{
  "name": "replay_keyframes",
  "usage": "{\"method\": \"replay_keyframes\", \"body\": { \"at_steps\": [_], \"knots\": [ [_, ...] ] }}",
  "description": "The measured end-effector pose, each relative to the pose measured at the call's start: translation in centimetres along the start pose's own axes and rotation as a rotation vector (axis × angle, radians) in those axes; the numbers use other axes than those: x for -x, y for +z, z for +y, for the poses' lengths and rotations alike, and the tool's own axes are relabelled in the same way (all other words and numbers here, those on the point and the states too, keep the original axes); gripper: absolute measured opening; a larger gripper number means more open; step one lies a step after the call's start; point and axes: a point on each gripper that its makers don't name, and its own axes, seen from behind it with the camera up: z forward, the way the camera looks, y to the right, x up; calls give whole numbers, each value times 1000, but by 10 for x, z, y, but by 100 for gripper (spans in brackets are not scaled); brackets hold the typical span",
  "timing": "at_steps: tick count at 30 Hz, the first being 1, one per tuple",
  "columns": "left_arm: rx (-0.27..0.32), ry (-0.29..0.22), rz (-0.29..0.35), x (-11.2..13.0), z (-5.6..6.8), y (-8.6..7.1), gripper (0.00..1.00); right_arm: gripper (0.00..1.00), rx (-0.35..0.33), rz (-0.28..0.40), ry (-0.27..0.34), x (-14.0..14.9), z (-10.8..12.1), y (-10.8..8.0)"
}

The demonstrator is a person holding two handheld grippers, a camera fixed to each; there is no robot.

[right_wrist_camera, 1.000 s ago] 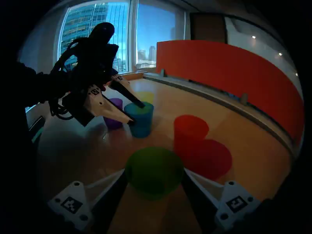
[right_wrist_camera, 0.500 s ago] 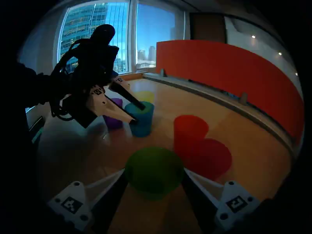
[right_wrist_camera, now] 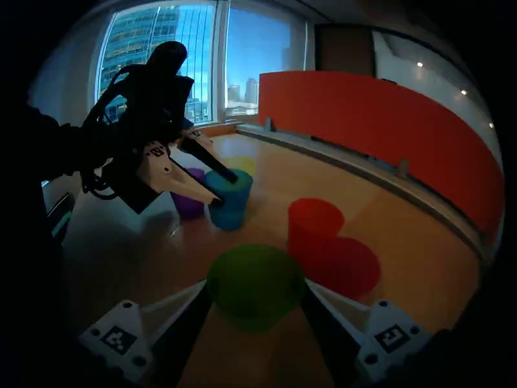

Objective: Pour water

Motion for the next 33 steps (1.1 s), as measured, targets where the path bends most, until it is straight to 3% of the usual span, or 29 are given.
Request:
{"method": "replay_keyframes", "body": {
  "at_steps": [16,33],
  "knots": [
    [-12,7,116,-34,12,-47,87,92,36,65,-27,-33,-10,-25],
    [-47,37,284,-74,25,-121,87,92,66,172,-54,-78,-33,-61]
  ]
}}
